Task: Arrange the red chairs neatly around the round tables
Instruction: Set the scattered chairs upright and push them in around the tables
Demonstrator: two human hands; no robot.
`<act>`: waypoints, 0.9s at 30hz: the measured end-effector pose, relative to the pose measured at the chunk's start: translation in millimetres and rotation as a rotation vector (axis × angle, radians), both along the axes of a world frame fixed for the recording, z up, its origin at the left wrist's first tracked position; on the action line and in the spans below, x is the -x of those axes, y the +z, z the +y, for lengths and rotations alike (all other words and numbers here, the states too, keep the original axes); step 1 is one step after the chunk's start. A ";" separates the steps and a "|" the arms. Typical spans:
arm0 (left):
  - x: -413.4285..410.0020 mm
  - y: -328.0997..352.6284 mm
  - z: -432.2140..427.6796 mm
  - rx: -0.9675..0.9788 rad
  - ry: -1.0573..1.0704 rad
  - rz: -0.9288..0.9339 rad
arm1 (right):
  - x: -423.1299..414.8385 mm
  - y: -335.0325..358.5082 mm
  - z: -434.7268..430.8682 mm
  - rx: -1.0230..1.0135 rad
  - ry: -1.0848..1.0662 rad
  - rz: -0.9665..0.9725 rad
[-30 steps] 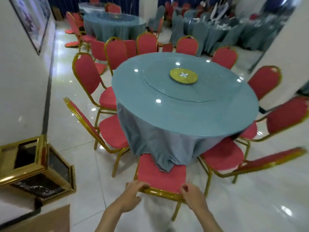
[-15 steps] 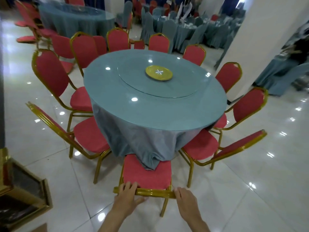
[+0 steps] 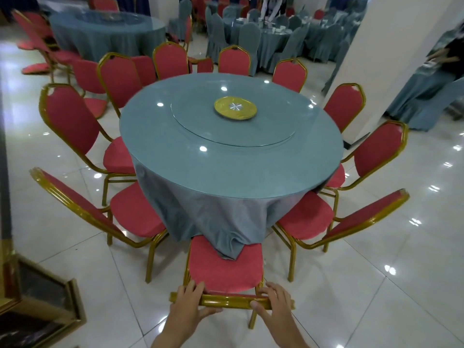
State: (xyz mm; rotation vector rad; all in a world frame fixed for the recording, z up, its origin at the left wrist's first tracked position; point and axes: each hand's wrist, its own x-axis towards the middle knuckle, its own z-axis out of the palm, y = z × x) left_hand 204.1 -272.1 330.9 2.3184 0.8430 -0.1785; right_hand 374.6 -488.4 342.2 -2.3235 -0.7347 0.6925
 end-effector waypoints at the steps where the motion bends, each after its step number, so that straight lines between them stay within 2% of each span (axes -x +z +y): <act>1: -3.3 1.5 1.2 0.003 0.005 0.005 | -2.6 1.1 2.6 0.003 -0.009 0.006; 18: -65.4 4.7 51.3 0.040 0.041 0.012 | -74.6 16.2 55.2 0.044 0.045 0.086; 27: -86.9 10.3 75.7 0.078 0.011 0.005 | -99.9 16.5 75.8 -0.059 0.003 0.079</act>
